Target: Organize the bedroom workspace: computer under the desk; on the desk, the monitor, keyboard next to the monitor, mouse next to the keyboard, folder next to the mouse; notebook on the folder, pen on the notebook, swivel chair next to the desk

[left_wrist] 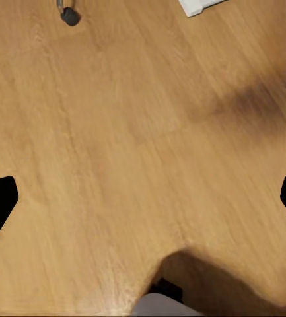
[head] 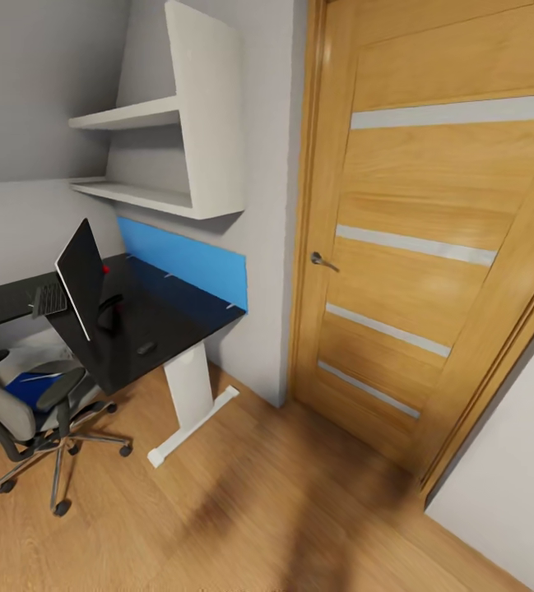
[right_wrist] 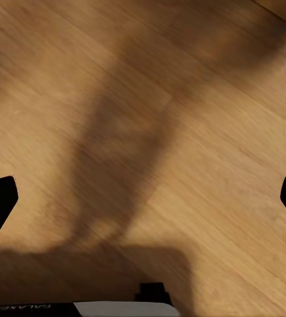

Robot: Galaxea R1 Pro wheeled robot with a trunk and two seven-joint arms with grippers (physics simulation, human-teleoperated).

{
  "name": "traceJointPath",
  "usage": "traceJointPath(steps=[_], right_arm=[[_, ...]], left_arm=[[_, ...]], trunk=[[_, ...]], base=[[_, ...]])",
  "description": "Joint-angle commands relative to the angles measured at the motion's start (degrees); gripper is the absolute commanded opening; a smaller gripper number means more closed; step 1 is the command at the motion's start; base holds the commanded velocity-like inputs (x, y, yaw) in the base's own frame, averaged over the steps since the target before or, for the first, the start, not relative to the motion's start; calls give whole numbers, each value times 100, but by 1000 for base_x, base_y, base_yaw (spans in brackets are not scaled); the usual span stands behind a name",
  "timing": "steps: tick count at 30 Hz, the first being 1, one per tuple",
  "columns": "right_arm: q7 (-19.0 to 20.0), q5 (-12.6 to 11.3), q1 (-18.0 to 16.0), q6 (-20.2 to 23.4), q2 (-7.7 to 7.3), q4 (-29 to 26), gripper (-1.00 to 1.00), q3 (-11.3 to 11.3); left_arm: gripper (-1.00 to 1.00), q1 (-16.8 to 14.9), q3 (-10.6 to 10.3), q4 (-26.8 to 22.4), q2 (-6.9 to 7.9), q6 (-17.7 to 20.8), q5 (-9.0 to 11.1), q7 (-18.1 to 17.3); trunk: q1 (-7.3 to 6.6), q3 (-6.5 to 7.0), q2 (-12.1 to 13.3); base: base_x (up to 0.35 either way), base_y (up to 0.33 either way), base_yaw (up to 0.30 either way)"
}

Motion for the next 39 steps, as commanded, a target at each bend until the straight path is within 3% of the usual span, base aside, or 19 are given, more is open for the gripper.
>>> traceJointPath(steps=[1, 3, 4, 5, 9, 25, 39], right_arm=[[-20, 1, -4, -19, 3, 7, 100, 5], [-18, 3, -4, -17, 4, 10, 100, 7], [-17, 6, -4, -19, 5, 14, 100, 9], [-17, 8, -4, -20, 6, 15, 100, 11], [-16, 14, -4, -22, 48, 16, 100, 17], [-16, 25, -4, -22, 98, 25, 100, 25], [-13, 38, -4, -16, 154, 33, 100, 23]], left_arm=[[100, 0, -14, 43, 1, -16, -23, 12], [100, 0, -16, 115, 0, -22, -138, 16], [100, 0, -17, 190, -9, -29, -318, 28], [100, 0, -17, 209, -13, -30, -375, 33], [100, 0, -22, 234, -21, -33, -449, 45], [100, 0, -15, 251, -14, -16, -467, 57], [100, 0, -6, 250, -18, -8, -443, 70]], trunk=[[3, -18, -10], [3, -33, -10], [3, -41, -10], [3, -48, -10], [3, -79, -10], [3, -201, -10], [3, -301, -10]], base=[[0, 0, 158], [0, 0, 159], [0, 0, 160], [-7, 0, 160], [-99, -60, 161], [-144, -183, 161], [-5, -24, 150]])
